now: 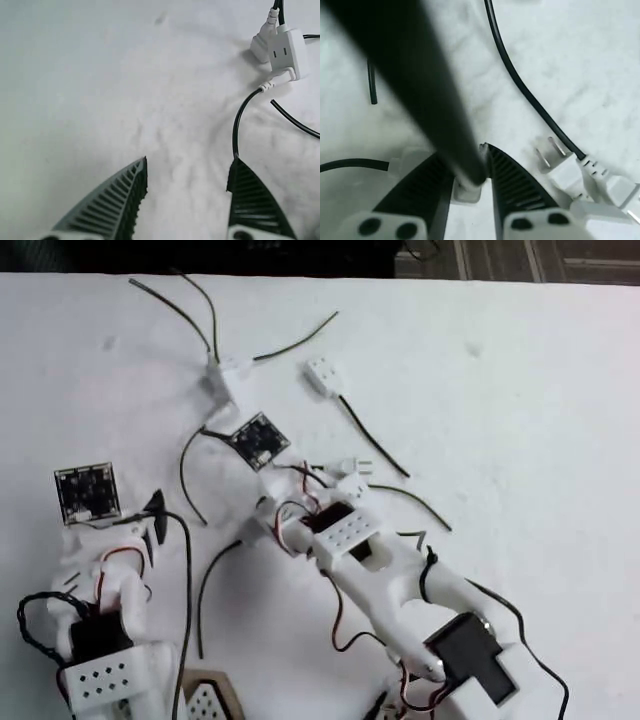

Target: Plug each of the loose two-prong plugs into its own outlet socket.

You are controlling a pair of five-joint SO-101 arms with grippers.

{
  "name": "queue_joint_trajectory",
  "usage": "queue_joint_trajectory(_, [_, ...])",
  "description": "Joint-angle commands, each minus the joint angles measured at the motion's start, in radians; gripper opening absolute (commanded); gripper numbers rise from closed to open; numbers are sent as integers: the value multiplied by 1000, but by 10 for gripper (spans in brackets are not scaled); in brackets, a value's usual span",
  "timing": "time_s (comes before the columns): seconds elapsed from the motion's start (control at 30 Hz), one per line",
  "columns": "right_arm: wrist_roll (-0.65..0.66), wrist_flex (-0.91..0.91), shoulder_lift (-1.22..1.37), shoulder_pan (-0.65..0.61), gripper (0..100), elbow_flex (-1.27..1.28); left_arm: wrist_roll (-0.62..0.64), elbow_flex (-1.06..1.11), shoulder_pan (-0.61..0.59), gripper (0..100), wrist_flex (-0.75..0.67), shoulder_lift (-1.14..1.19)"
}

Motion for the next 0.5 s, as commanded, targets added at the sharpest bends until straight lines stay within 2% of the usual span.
queue_joint_trajectory(0.0, [12, 41, 1, 4, 18, 11, -2, -6, -2, 264, -9, -13])
queue_joint_trajectory(0.33, [12, 70, -12, 4, 22, 5, -2, -6, -2, 264, -11, -13])
queue_joint_trajectory(0.47, [6, 124, -65, 1, 98, -6, -2, -6, -1, 264, -11, -13])
